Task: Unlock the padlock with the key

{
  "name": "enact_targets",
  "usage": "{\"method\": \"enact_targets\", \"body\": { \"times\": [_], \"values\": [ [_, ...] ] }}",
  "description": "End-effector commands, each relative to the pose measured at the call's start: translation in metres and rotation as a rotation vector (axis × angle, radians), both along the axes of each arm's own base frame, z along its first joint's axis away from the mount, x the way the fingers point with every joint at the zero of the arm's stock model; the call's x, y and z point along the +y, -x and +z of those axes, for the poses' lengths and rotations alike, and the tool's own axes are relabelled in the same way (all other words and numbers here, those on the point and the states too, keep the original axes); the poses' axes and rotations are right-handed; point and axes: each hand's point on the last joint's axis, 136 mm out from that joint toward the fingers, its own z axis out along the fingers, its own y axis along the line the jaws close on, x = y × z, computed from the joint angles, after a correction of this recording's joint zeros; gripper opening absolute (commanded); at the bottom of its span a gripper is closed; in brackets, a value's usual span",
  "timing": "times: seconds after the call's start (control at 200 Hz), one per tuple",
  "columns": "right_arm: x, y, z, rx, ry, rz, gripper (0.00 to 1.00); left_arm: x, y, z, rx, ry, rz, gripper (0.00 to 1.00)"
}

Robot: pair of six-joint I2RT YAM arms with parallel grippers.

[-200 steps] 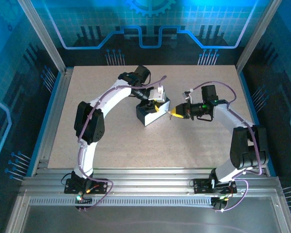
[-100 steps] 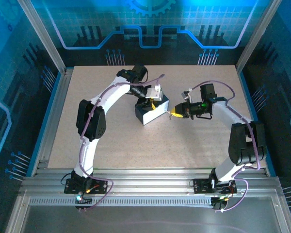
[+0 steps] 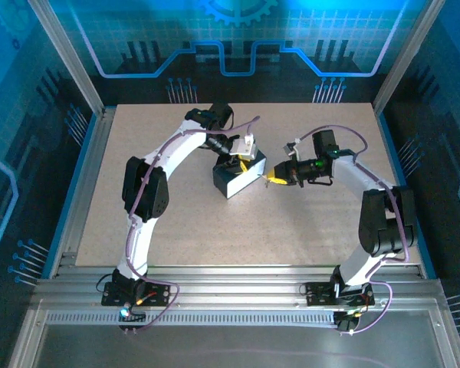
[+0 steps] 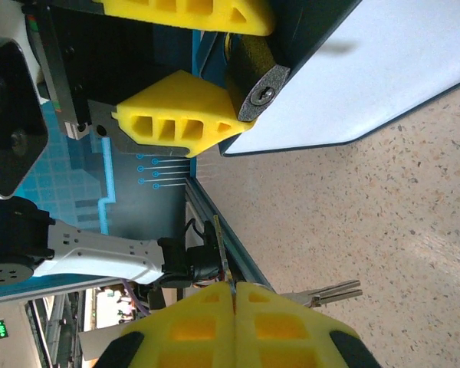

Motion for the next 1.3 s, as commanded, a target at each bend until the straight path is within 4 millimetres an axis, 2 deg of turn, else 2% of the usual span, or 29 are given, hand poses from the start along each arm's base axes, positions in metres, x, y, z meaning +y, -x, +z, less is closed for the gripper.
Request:
{"method": "enact_targets", "body": {
  "times": [0.0,0.155,0.3,0.455,0.655,1.291],
  "values": [
    [0.004,-0.001,0.000,0.000,0.010,0.017,0.00,0.004,0.012,-0.026,0.086,-0.047,-0.014,0.31],
    [0.005,-0.009,0.001,-0.003,0.007,0.018,0.00,0.004,0.012,-0.019,0.063,-0.033,0.003,0.20],
    [0.003,-0.022,0.001,-0.020,0.006,0.029,0.00,0.003,0.014,-0.009,0.048,-0.002,0.017,0.18],
    [0.005,-0.032,-0.006,-0.021,-0.019,0.054,0.00,0.005,0.016,-0.012,0.054,-0.003,0.037,0.17],
    [0.012,-0.035,-0.015,-0.008,-0.055,0.084,0.00,0.007,0.017,-0.019,0.057,-0.015,0.061,0.16],
    [0.020,-0.041,-0.020,0.000,-0.071,0.077,0.00,0.007,0.017,-0.020,0.055,0.006,0.082,0.17]
  ]
}}
